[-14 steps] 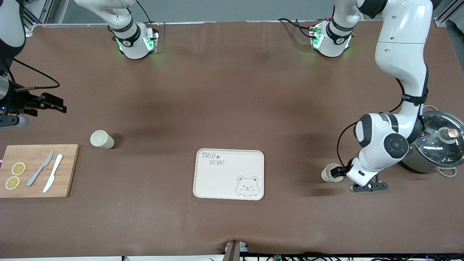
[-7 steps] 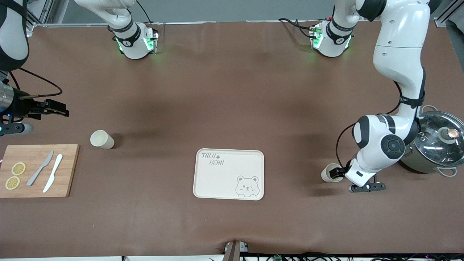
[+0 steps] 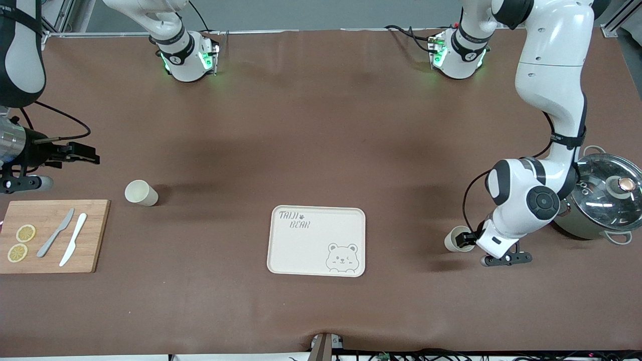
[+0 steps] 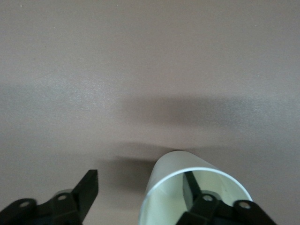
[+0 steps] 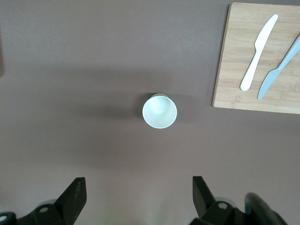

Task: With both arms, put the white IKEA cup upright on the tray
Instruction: 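Close the left gripper on the cup while the right gripper reaches the other cup, then lift the cup with the left gripper while the right gripper grasps the other cup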

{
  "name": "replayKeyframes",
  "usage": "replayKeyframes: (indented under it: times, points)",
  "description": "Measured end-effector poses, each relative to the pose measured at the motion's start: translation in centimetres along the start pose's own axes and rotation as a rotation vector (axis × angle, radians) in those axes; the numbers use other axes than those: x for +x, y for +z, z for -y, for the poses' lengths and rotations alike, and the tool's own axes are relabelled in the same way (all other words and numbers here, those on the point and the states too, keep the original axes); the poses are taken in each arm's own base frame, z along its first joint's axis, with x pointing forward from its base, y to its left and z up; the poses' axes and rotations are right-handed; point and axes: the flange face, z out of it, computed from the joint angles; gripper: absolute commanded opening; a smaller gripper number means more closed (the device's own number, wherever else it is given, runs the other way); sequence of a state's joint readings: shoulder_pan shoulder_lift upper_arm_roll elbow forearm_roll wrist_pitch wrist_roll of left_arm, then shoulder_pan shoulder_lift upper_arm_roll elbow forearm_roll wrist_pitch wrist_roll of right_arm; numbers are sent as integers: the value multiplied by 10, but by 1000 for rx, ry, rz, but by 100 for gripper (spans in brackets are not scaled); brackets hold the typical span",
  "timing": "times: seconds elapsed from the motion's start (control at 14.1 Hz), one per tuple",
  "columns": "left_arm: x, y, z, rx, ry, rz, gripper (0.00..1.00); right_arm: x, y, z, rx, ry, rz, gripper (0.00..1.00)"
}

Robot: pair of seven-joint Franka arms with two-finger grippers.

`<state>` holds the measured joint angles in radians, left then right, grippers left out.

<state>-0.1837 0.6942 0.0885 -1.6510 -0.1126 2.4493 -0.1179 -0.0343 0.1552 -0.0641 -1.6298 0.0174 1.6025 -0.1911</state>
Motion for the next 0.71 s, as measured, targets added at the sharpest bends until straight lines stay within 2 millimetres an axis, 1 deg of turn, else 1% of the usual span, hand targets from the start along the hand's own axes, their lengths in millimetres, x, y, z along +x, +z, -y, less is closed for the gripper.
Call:
replayKeyframes:
  times: [0.14,0.36,0.5,0.57,0.71]
  points:
    - [0,0,0,0,0,0,31,2,5,-5,3,7,10,100]
    - [0,0,0,0,-1,0,15,6,17,-15,8,23,30,100]
    - [0,0,0,0,-1,0,5,8,22,-17,10,26,39,100]
    - [0,0,0,-1,-2,0,0,8,24,-17,11,27,42,100]
    - [1,-1,-2,-3,-6,-3,0,11,32,-22,14,34,57,100]
